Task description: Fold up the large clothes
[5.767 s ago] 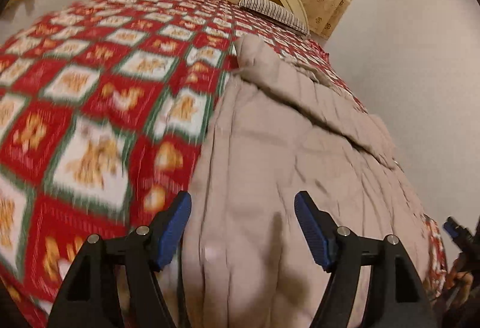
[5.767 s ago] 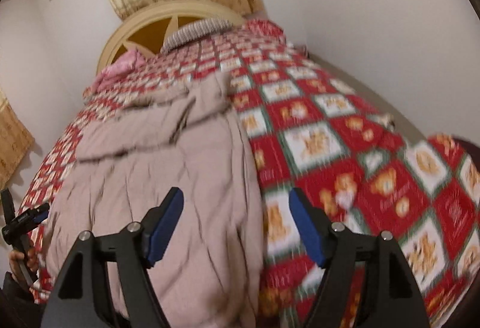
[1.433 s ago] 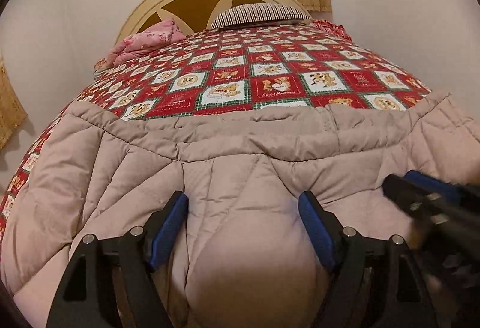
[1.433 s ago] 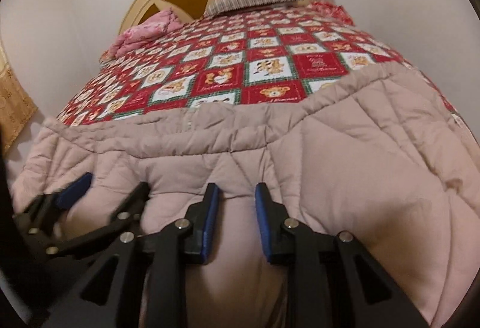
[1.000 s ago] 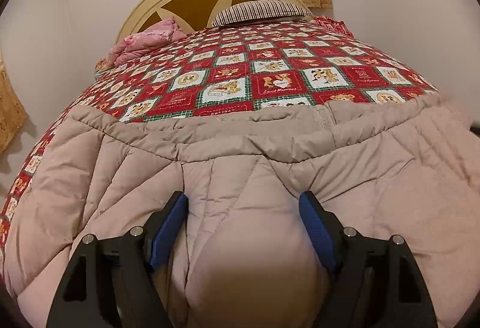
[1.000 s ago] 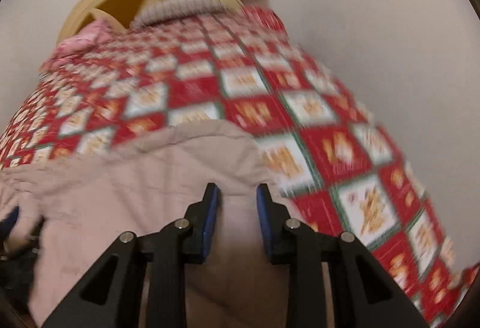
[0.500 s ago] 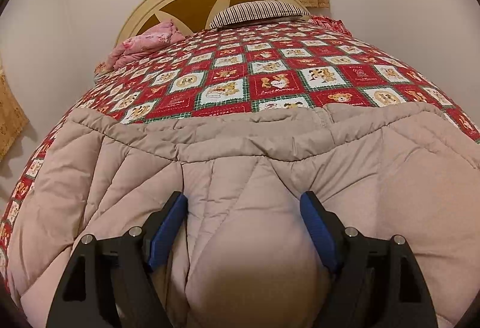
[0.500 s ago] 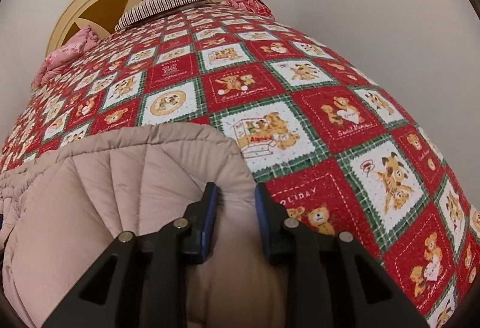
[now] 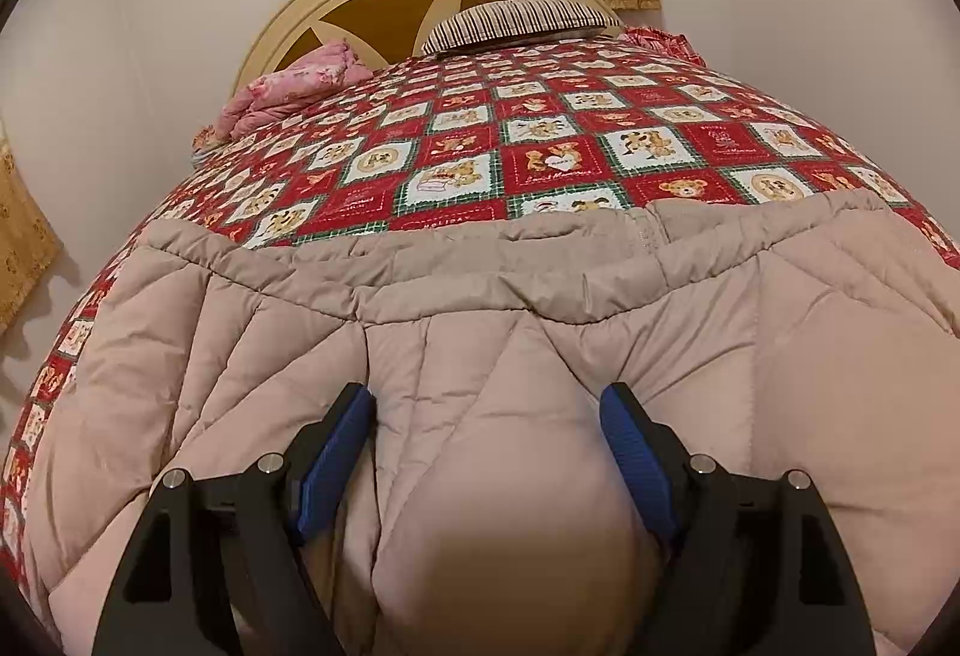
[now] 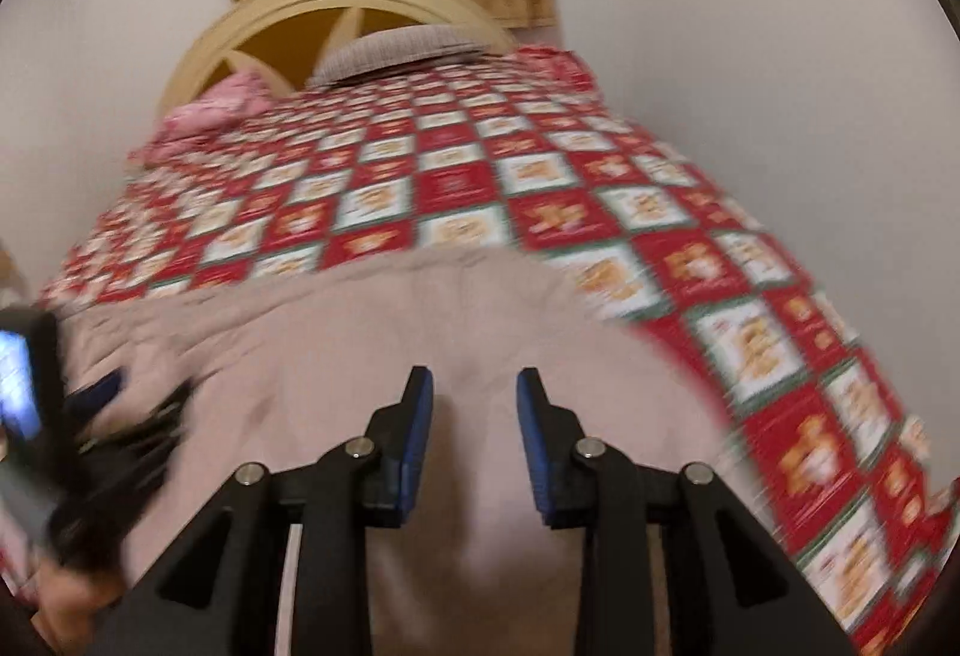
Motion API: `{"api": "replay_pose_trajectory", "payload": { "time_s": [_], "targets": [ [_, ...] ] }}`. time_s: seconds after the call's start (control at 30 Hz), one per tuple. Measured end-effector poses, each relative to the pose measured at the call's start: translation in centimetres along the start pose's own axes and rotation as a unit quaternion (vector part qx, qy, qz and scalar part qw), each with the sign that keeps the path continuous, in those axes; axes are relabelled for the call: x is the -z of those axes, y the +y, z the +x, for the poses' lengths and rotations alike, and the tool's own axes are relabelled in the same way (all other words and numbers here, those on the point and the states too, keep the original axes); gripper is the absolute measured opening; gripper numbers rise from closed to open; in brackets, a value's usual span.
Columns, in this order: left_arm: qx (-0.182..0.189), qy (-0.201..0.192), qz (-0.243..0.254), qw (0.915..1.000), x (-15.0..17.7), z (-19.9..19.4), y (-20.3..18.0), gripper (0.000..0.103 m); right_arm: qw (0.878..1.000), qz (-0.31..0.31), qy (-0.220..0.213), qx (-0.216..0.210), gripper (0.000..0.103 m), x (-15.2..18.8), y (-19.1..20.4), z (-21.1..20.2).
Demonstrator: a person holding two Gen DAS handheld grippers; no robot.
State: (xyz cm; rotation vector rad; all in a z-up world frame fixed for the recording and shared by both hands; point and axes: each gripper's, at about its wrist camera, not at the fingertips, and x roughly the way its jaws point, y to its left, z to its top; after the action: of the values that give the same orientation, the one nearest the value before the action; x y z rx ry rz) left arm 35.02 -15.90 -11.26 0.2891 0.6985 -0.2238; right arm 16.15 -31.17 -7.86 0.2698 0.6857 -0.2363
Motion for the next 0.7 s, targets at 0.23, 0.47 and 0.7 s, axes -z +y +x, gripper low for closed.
{"api": "replay_pose_trajectory", "payload": {
  "time_s": [0.23, 0.47, 0.7],
  "targets": [
    [0.001, 0.001, 0.001, 1.0000, -0.1, 0.0, 0.0, 0.079, 0.999, -0.045, -0.016, 0.012, 0.036, 4.2, 2.9, 2.5],
    [0.023, 0.010, 0.006, 0.9997, 0.5, -2.0, 0.6, 0.079, 0.999, -0.033, -0.012, -0.002, 0.037, 4.5, 2.2, 3.2],
    [0.083, -0.039, -0.061, 0.9940, 5.6, -10.8, 8.9, 0.081, 1.000, -0.023, -0.016, -0.010, 0.037, 4.8, 2.1, 2.9]
  ]
}}
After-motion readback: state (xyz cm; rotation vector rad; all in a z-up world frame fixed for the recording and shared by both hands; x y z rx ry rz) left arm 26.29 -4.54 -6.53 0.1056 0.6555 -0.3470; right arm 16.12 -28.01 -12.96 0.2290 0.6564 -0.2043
